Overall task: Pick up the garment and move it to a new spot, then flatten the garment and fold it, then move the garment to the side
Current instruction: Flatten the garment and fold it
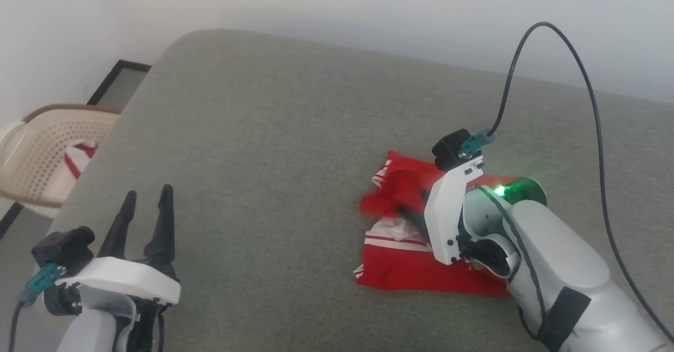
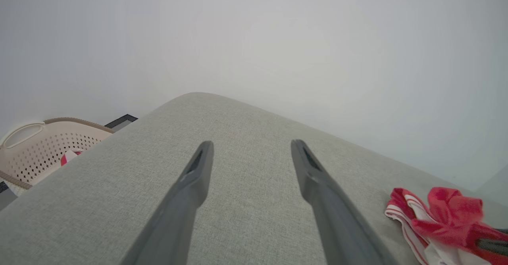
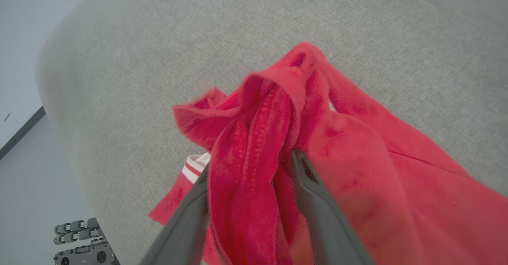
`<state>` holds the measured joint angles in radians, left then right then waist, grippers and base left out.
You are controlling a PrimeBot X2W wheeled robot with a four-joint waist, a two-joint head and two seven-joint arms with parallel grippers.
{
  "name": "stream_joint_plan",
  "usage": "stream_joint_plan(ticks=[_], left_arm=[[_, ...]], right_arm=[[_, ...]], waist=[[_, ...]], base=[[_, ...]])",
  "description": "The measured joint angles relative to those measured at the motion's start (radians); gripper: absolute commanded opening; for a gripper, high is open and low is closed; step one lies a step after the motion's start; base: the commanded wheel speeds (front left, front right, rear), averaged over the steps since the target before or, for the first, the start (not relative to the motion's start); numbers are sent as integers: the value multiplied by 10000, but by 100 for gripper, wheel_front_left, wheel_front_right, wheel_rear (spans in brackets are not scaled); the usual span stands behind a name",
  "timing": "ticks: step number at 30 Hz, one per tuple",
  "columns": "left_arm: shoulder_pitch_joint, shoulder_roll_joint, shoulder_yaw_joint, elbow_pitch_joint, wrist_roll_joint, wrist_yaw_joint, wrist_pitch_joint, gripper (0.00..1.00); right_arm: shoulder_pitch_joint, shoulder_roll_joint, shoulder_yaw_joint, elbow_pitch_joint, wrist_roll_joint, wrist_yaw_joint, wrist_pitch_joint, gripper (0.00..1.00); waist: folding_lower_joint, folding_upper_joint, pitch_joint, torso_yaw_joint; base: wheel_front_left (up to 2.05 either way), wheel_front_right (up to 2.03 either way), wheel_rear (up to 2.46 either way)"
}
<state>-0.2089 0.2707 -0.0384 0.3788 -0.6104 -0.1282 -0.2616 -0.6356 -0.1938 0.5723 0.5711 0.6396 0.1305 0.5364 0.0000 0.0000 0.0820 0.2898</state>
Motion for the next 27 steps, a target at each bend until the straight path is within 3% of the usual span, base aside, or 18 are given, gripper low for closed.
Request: stream_joint_plan(ticks=[9,21,27], left_arm=[[386,267,470,-86,-50,-2,0,100],[1316,477,1089,-571,412,-10,0,100],[1744,508,1448,-782,696,-10,0,100]], right_arm=[[88,-656,-88,-663,366,0,-1386,100],[1669,-1733,-2286,-1346,-278,0,-3835,100],[2649,-1919,-3402,-1847,-796,0,-4993,100]], waist=[[0,0,-309,-732],[0,0,-749,-2075],[0,0,-928,-2675]], base=[[0,0,0],[0,0,0],[0,0,0]])
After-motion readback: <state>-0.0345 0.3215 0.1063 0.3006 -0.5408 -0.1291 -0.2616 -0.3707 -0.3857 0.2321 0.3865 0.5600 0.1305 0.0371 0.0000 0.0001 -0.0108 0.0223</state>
